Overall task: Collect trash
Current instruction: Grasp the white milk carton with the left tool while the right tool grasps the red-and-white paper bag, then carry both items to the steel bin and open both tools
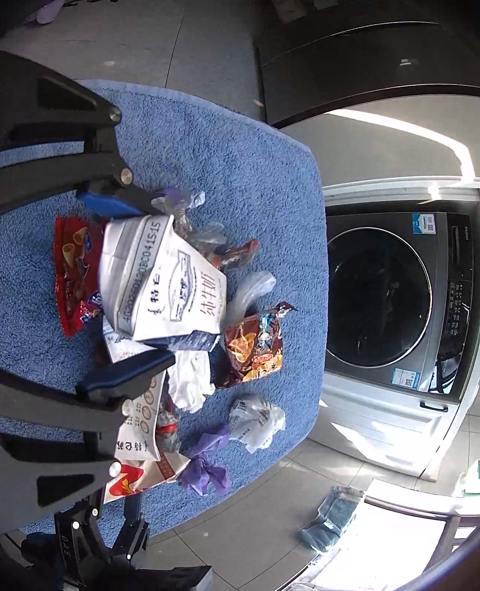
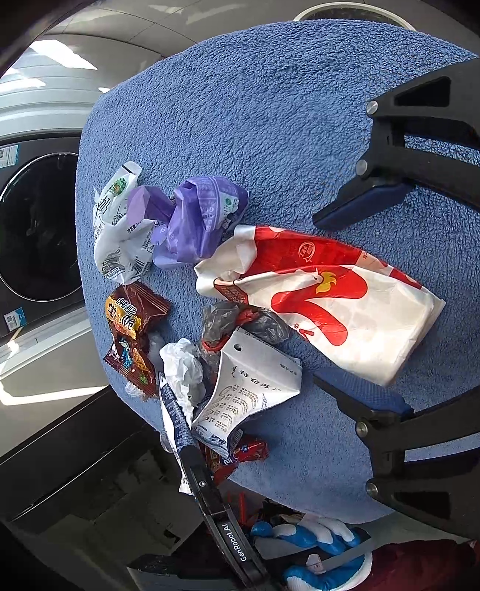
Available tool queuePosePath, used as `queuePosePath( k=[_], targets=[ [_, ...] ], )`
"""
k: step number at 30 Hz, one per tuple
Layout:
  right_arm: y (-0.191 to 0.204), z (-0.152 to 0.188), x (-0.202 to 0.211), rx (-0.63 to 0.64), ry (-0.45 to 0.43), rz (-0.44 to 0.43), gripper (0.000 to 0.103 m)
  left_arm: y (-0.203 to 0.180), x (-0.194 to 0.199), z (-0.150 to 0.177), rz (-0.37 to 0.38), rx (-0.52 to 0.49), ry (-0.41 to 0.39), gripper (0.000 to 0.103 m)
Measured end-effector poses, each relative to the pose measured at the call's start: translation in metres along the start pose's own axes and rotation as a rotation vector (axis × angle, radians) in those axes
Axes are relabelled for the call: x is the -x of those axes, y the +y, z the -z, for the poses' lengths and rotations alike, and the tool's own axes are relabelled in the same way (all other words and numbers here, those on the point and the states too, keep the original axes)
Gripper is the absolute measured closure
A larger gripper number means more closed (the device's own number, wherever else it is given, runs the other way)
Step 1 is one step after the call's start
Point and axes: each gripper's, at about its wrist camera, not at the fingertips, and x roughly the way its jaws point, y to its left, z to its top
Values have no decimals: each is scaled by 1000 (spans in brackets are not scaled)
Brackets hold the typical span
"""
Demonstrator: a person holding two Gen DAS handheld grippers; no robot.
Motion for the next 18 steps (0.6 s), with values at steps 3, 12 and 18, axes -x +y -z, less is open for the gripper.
queuePosePath(
  k=[3,12,18],
  targets=[
    [-5,1,4,-17,-3,-18,67,-1,3,1,17,13,-4,47],
    [-9,13,32,-36,-71,-63,84,8,31,4,29,104,-48,55],
    [-3,19,56,-15,-125,-76,84,8,66,2,32,130,-108,55]
  ],
)
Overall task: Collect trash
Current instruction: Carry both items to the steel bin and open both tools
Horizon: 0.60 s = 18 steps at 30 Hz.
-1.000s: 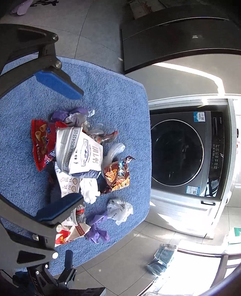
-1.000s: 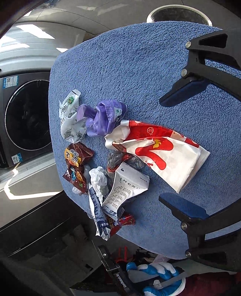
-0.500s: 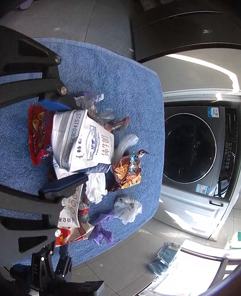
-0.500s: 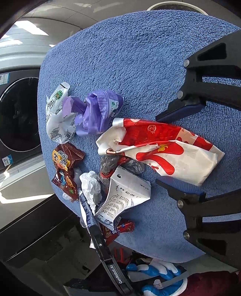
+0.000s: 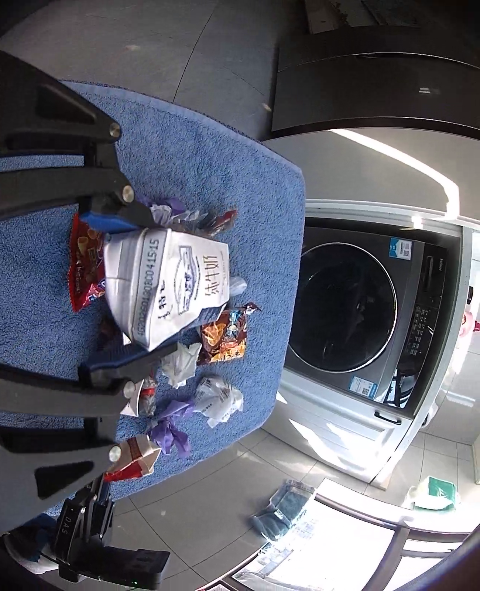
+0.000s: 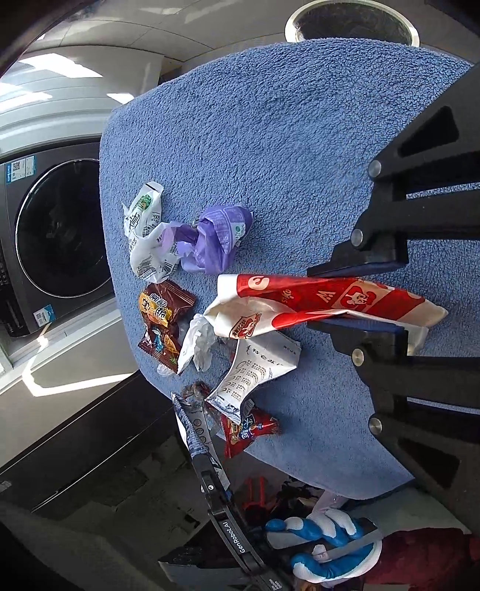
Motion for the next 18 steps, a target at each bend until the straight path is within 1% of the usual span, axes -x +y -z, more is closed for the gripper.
queuePosePath(
  k=[4,6,8,11,13,16,18],
  targets=[
    [1,0,24,20,-61,-9,84,-16,23,-8,0,-27,-40,55],
    [-5,0,38,17,-94,-2,84,-34,29,-11,13,-57,-50,55],
    [-19,2,52,-3,-126,16,84,-62,29,-12,43,-108,-49,55],
    [-52,8,80,-54,-176,67,84,-111,20,-11,121,-173,-27,55],
    [-80,13,99,-101,-206,120,84,-149,7,-9,186,-214,-2,55],
    [-131,24,125,-178,-232,225,84,-214,-17,-4,283,-290,48,55],
    [-164,30,136,-219,-234,299,84,-259,-36,2,344,-334,88,55]
  ],
)
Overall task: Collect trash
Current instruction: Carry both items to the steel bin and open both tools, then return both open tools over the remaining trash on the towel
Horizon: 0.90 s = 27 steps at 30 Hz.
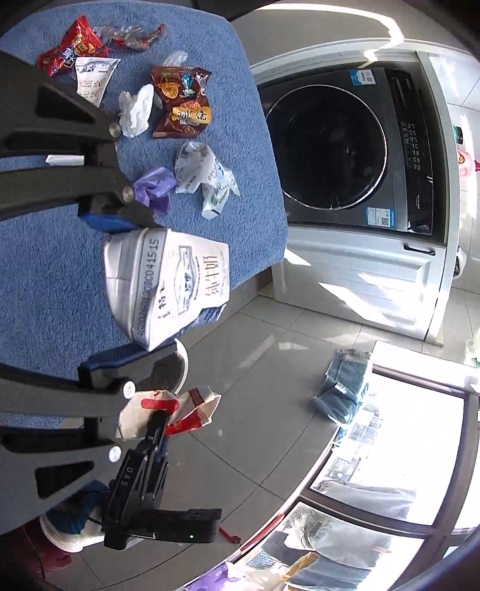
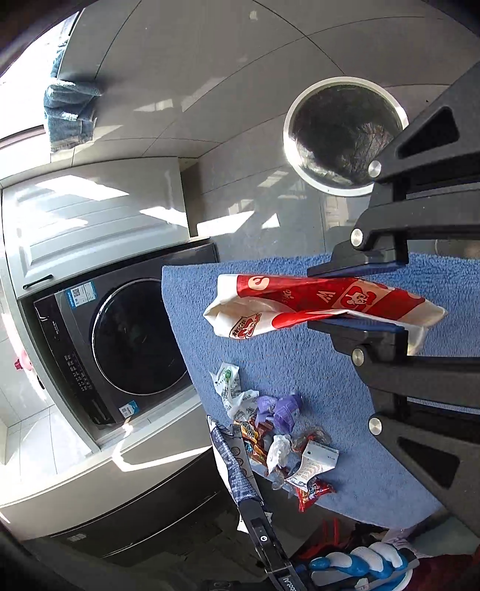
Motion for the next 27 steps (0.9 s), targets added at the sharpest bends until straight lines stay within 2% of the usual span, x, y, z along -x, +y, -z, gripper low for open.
queuePosePath(
  k=[6,12,13,15,16,20,24,27],
  targets=[
    [-92,-4,-15,-99,20,147,84,-87,-96,-26,138,-54,98,55],
    [-145,-7,-40,-150,41,229,79,-148,-173,-42,203,-81,172,53],
    [-152,-8,-44,-158,44,238,75,-154,-184,-44,216,-73,189,52],
    [-163,-8,-48,-172,38,262,47,-162,-201,-46,241,-48,209,43],
    [-166,-8,-48,-174,35,277,44,-165,-205,-48,239,-44,212,38],
    [-174,-4,-39,-183,21,306,44,-170,-201,-51,241,-46,194,37],
    [-170,-5,-20,-167,-7,321,44,-164,-165,-53,198,-81,116,37],
    [-159,-8,2,-157,-56,314,44,-151,-136,-53,138,-71,54,37]
  ],
)
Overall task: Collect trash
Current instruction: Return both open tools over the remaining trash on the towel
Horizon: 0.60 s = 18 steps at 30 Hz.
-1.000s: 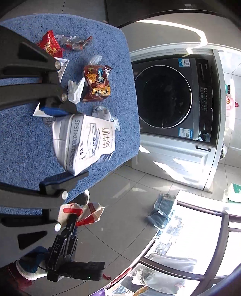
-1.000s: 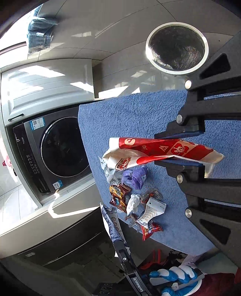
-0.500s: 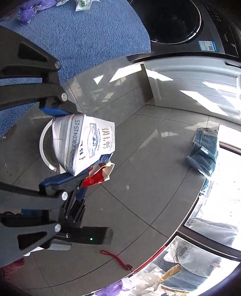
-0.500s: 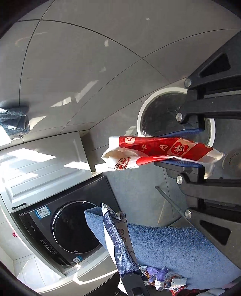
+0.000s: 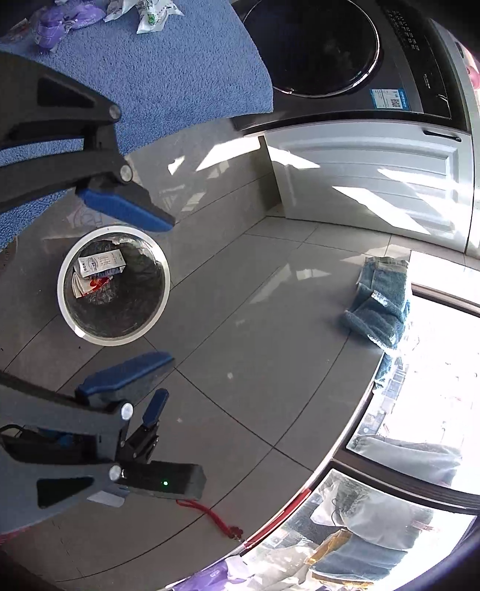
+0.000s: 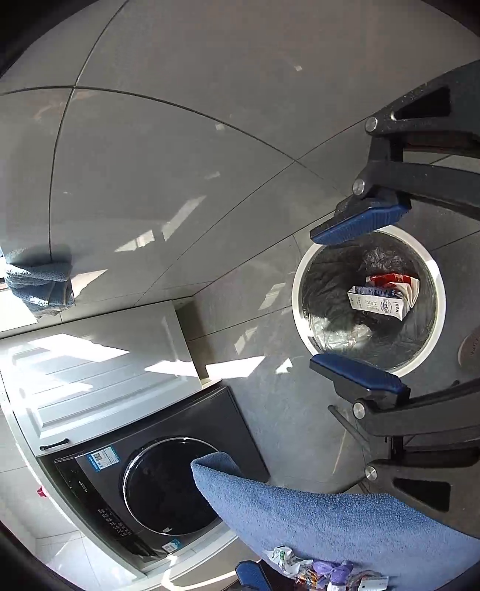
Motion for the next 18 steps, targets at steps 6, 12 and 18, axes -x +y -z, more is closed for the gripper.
queuePosePath(
  k=[6,12,18],
  targets=[
    [32,-9,64,33,-132,-41,33,15,65,16,-80,-16,-74,37],
    [74,-14,132,51,-264,-179,24,38,138,42,-148,-31,-106,37],
    [122,-16,187,109,-359,-248,24,80,215,70,-249,13,-186,36]
  ],
)
